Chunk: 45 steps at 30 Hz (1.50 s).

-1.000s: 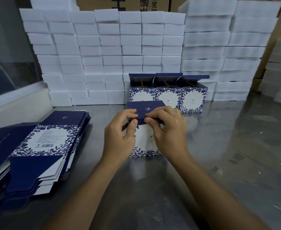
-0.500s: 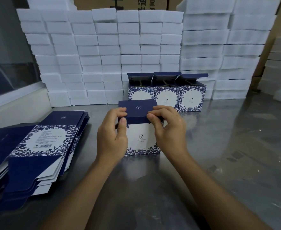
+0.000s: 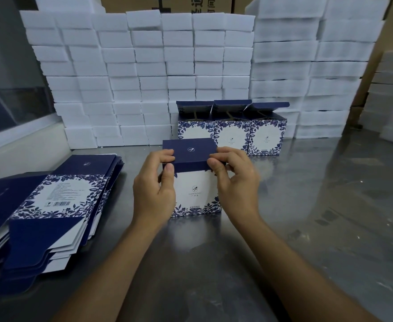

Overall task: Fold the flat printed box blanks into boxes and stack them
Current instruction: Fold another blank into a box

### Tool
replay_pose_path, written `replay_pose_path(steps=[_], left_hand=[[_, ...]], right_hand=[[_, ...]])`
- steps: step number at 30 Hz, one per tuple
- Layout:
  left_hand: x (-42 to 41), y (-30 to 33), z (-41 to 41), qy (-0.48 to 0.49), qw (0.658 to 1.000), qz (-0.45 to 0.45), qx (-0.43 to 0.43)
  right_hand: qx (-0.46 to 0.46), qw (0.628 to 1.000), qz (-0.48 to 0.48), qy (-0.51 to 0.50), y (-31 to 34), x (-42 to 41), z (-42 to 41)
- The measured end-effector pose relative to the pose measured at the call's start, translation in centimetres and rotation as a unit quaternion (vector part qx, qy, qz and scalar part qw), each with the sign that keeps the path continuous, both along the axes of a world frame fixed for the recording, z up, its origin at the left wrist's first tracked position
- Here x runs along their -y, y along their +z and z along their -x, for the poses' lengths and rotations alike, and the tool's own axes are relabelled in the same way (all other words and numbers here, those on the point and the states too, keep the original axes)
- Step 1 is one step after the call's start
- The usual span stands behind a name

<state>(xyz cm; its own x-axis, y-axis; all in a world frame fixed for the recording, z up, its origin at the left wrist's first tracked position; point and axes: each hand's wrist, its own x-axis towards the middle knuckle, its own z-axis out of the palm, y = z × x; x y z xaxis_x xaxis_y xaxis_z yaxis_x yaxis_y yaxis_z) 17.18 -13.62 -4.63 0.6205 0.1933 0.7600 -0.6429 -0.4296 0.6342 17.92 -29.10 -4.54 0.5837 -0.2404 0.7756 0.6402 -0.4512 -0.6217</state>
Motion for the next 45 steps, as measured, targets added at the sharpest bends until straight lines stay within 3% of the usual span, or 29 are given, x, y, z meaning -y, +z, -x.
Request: replay_pose_path(steps=[7,21,30,38,41,45], left_hand=[[0.0,0.1,0.1,-0.004,1.0,0.001,-0.008],[0.1,-0.2,0.0,0.026,1.0,-0.01,-0.003],[0.0,0.0,0.4,0.125,0.986,-0.111,0.019],[0.2,0.0,0.3,0.056,0.996,-0.065,-0.015],[0.7,-0.2,0.3,-0.048,0.996,-0.05,-0.057],[2.1,-1.5,0.4,-0.19,0.977,-0.026,-0.092]], right_hand=[[0.021,1.0,-0.009,-0.014,-0.1,0.7,-0.1],[-0.029,0.999,0.005,-0.024,-0.2,0.2,0.2],[-0.05,0.998,-0.026,-0.002,-0.2,1.1,-0.4],[-0.079,0.992,0.089,-0.037,-0.3,0.1,0.6],[-0.164,0.974,0.145,-0.06,-0.7,-1.3,1.5],[-0.214,0.965,0.101,-0.109,-0.9,-1.0,1.2]])
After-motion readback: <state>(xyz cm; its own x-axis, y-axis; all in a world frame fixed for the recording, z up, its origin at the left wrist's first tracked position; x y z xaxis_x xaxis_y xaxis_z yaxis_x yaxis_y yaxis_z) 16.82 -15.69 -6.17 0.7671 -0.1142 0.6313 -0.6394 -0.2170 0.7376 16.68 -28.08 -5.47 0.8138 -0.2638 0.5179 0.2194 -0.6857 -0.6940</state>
